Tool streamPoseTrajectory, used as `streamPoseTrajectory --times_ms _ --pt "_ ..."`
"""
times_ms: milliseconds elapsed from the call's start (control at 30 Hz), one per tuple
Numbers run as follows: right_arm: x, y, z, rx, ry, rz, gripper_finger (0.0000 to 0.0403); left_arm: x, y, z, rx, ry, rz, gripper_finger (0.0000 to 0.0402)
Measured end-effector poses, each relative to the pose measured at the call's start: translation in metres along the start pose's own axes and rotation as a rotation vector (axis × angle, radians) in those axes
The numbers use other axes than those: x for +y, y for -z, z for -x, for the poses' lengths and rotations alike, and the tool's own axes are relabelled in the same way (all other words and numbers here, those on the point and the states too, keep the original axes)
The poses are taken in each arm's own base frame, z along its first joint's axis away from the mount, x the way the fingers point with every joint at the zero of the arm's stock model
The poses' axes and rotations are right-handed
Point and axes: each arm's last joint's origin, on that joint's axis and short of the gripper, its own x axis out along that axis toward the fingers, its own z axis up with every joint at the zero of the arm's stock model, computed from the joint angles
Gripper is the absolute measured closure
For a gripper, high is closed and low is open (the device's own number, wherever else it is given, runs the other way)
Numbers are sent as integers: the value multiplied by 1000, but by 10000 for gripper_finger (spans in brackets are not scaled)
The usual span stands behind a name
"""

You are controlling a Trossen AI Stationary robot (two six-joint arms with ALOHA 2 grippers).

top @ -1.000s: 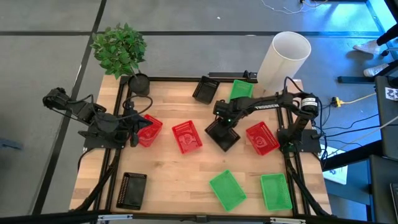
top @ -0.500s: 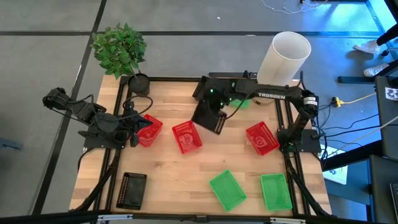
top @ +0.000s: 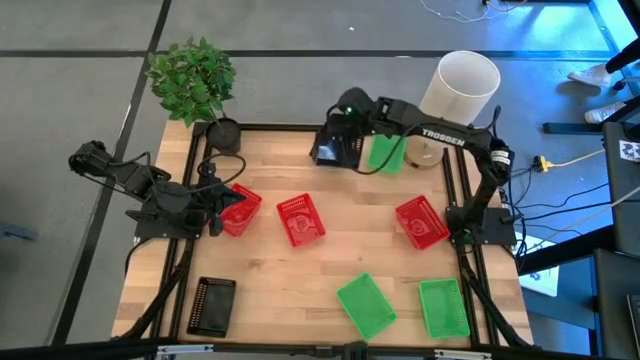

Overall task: Stack baskets by color
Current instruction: Stack the middle black bin on the top black bin

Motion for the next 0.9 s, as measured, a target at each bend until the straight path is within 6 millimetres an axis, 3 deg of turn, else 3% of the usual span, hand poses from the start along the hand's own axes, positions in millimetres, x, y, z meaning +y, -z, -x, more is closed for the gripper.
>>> streamPoseTrajectory --times_ms 333,500,700,900 --pt "-26 9 -53 -35 10 32 403 0 0 0 0 0 8 401" --pt "-40 2 -49 -18 16 -261 403 0 0 0 -1 0 11 401" --pt "-56 -1 -30 15 61 -803 403 1 0 0 -10 -25 33 401" --pt "-61 11 -28 100 23 -1043 403 2 0 0 -21 -65 -38 401"
